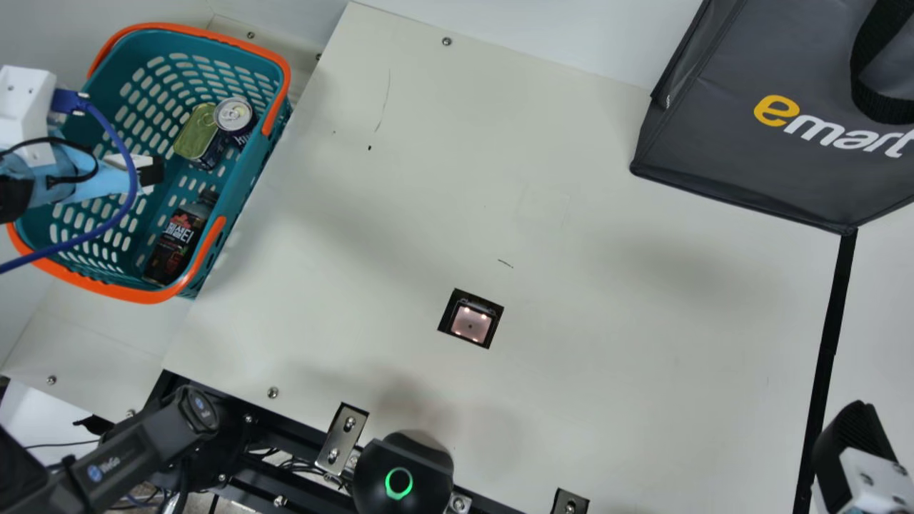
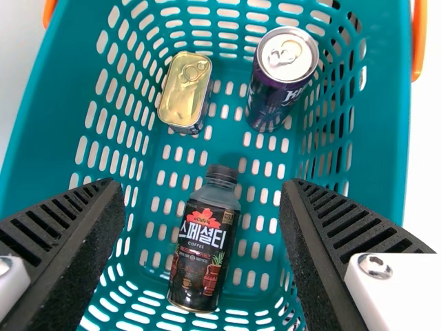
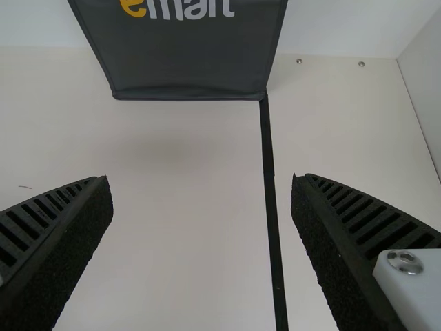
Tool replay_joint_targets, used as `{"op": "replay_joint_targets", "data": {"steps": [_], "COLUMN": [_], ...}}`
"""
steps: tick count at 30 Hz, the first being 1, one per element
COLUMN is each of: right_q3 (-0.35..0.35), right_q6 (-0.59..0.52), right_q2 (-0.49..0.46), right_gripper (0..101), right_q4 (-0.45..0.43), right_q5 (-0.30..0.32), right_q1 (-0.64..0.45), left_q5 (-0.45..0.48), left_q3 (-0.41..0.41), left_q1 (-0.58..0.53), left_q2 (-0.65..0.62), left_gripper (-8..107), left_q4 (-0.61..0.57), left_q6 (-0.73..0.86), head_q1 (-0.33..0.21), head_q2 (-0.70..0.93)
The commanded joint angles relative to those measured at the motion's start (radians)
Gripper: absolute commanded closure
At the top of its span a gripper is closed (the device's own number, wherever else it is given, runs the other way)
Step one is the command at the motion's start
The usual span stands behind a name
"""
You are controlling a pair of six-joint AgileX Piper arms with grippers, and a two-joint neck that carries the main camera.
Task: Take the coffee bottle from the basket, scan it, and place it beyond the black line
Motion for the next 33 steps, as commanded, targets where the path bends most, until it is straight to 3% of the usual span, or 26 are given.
{"op": "replay_joint_targets", "data": {"steps": [1, 16, 33], "right_q3": [0.000, 0.000, 0.000], "right_q6": [0.000, 0.000, 0.000], "right_q2": [0.000, 0.000, 0.000], "right_gripper": [11, 11, 11], "right_q4": [0.000, 0.000, 0.000], "right_q5": [0.000, 0.000, 0.000], "right_q1": [0.000, 0.000, 0.000], "left_q5": [-0.003, -0.041, -0.166], "left_q3": [-0.004, -0.035, -0.018], "left_q1": [0.003, -0.016, -0.046], "left_q2": [0.020, 0.133, 0.268], "left_gripper": [9, 9, 9], "left_q4": [-0.004, 0.000, 0.025], "left_q6": [0.016, 0.066, 0.100], "head_q1": [-0.026, -0.026, -0.026], "head_q2": [0.002, 0.002, 0.002]}}
